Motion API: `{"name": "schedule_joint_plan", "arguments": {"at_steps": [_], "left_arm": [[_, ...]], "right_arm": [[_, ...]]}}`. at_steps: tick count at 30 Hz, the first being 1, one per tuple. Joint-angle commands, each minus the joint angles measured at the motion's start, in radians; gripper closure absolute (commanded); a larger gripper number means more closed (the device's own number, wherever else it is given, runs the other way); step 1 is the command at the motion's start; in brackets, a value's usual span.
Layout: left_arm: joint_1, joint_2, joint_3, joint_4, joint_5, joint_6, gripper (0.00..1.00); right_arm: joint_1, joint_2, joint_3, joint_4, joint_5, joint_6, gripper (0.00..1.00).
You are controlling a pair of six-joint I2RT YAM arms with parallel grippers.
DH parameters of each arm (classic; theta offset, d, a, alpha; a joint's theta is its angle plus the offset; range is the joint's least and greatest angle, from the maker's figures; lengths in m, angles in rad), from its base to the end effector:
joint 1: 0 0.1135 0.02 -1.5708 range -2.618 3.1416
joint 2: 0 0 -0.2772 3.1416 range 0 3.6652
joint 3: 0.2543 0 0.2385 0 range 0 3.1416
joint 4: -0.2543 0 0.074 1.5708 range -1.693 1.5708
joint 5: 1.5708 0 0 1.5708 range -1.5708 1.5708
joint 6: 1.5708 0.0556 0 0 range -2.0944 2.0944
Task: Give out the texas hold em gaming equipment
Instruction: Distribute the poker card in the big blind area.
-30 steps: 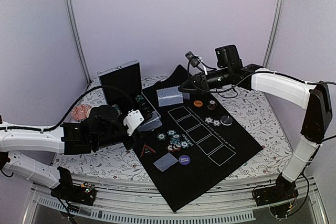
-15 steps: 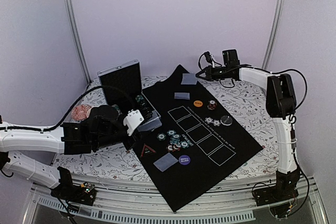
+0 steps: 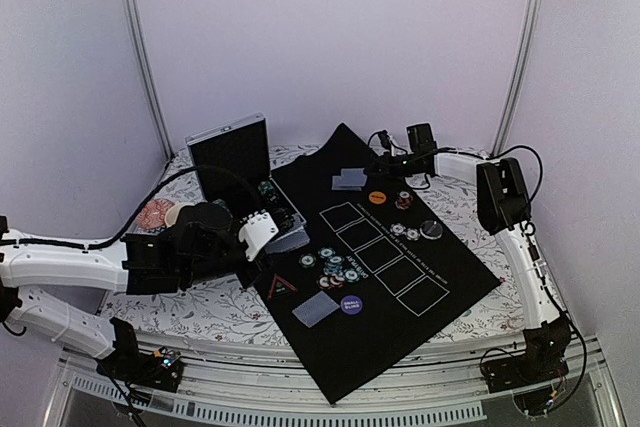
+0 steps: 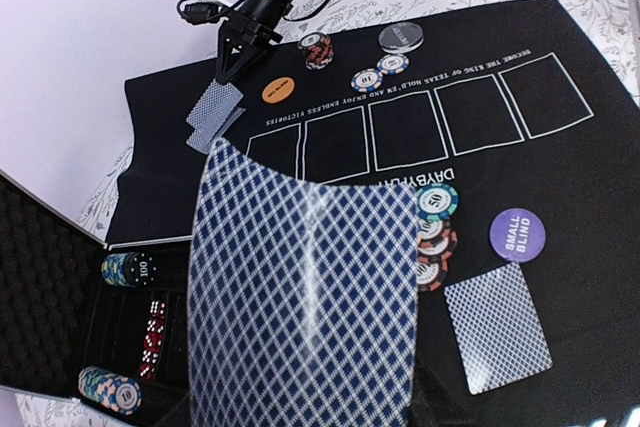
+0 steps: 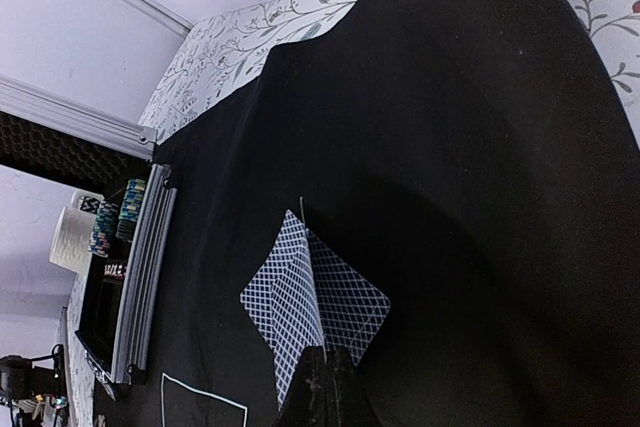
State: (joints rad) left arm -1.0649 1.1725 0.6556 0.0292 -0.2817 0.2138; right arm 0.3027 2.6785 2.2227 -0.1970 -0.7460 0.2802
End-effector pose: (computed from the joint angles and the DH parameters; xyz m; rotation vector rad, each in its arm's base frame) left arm 0.1373 -0.2159 0.2474 1.0770 1.7400 -0.2430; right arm 0.5547 0.2128 0.1198 -0.4532 2.2097 1.1446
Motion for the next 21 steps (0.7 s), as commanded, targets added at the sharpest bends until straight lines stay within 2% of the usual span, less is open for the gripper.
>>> {"name": "schedule_joint_plan", "arguments": {"at_steps": [1, 7, 11, 21], "left_arm": [[0.000, 0.002, 0.032, 0.017, -0.006, 0.006, 0.58], [-0.001, -0.003, 0.034, 0.010, -0.009, 0.004, 0.58], [-0.001, -0.011, 0.036, 0.002, -0.010, 0.000, 0.58], [-0.006, -0.043, 0.039, -0.019, -0.003, -0.027, 0.58]], "right_arm": [[0.003, 0.037, 0.058, 0.023, 0.021, -0.001, 0.99], [0.003, 0.063, 0.095, 0.005, 0.031, -0.001, 0.97], [0.004, 0.041, 0.095, -0.002, 0.091, -0.025, 0.69], [0.006, -0.106, 0.114, -0.055, 0.303, -0.161, 0.24]]}}
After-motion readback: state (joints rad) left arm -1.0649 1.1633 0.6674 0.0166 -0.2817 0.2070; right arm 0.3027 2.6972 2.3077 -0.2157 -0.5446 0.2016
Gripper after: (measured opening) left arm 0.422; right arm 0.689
